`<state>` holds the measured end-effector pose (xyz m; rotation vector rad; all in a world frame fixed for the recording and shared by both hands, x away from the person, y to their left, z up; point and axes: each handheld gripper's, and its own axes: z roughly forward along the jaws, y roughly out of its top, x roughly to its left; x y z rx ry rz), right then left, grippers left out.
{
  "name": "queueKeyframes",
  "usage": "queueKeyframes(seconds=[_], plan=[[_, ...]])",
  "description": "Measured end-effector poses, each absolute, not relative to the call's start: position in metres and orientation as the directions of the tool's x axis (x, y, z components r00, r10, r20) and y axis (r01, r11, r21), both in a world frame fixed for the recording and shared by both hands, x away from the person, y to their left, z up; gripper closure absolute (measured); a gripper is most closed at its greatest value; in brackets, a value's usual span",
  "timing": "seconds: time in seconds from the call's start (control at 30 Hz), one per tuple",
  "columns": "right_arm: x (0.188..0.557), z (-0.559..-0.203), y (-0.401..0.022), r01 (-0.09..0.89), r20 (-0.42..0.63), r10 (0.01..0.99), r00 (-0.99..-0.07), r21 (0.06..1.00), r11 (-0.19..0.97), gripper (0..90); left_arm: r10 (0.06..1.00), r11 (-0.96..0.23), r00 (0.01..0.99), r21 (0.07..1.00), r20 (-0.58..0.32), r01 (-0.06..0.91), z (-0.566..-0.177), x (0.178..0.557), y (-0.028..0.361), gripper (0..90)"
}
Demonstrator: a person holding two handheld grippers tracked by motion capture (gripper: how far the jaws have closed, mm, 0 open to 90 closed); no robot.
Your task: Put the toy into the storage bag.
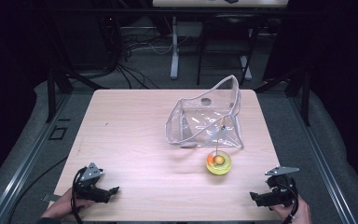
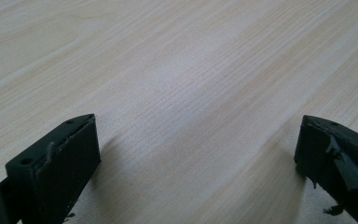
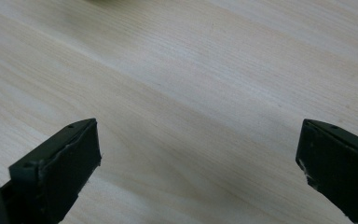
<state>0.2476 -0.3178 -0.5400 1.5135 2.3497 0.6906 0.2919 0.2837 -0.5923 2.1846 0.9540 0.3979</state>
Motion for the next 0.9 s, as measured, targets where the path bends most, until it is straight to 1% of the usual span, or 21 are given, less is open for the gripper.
queueKeyframes(seconds=[0.17,0.2,0.27,0.3,0.33,0.37,0.43,0.47,0.5,0.6,0.63,0.9], plan=[[0.248,-0.540,-0.317,0.779,0.035,0.905,-0.423,0.524,0.344,0.0,0.732,-0.479,0.681,0.712,0.000,0.514,-0.592,0.292,0.284,0.0],[0.249,-0.537,-0.318,0.781,0.010,0.900,-0.436,0.502,0.372,0.0,0.732,-0.478,0.681,0.712,0.000,0.514,-0.592,0.292,0.284,0.0],[0.250,-0.539,-0.316,0.776,0.038,0.904,-0.426,0.529,0.344,0.0,0.733,-0.478,0.680,0.712,0.000,0.515,-0.592,0.292,0.284,0.0],[0.250,-0.539,-0.316,0.776,0.038,0.904,-0.426,0.529,0.344,0.0,0.733,-0.478,0.680,0.712,0.000,0.515,-0.592,0.292,0.284,0.0],[0.250,-0.536,-0.316,0.776,0.014,0.900,-0.436,0.512,0.368,0.0,0.733,-0.477,0.680,0.712,0.000,0.515,-0.592,0.292,0.284,0.0],[0.249,-0.538,-0.314,0.772,0.035,0.899,-0.437,0.528,0.355,0.0,0.733,-0.477,0.680,0.712,-0.001,0.515,-0.592,0.292,0.284,0.0],[0.248,-0.538,-0.313,0.770,0.033,0.897,-0.440,0.529,0.358,0.0,0.733,-0.477,0.680,0.712,0.000,0.515,-0.592,0.292,0.284,0.0],[0.248,-0.535,-0.314,0.767,0.001,0.891,-0.454,0.510,0.390,0.0,0.733,-0.478,0.680,0.712,0.000,0.515,-0.592,0.292,0.284,0.0],[0.248,-0.537,-0.311,0.762,0.015,0.897,-0.443,0.533,0.367,0.0,0.733,-0.478,0.680,0.712,0.000,0.515,-0.592,0.292,0.284,0.0],[0.249,-0.533,-0.309,0.756,0.003,0.886,-0.463,0.523,0.393,0.0,0.733,-0.478,0.680,0.712,0.000,0.515,-0.592,0.292,0.284,0.0],[0.249,-0.535,-0.306,0.753,0.027,0.887,-0.461,0.541,0.375,0.0,0.733,-0.478,0.680,0.712,0.000,0.515,-0.592,0.292,0.284,0.0],[0.254,-0.522,-0.299,0.719,0.027,0.877,-0.479,0.585,0.375,0.0,0.733,-0.478,0.681,0.711,-0.001,0.516,-0.592,0.292,0.284,0.0]])
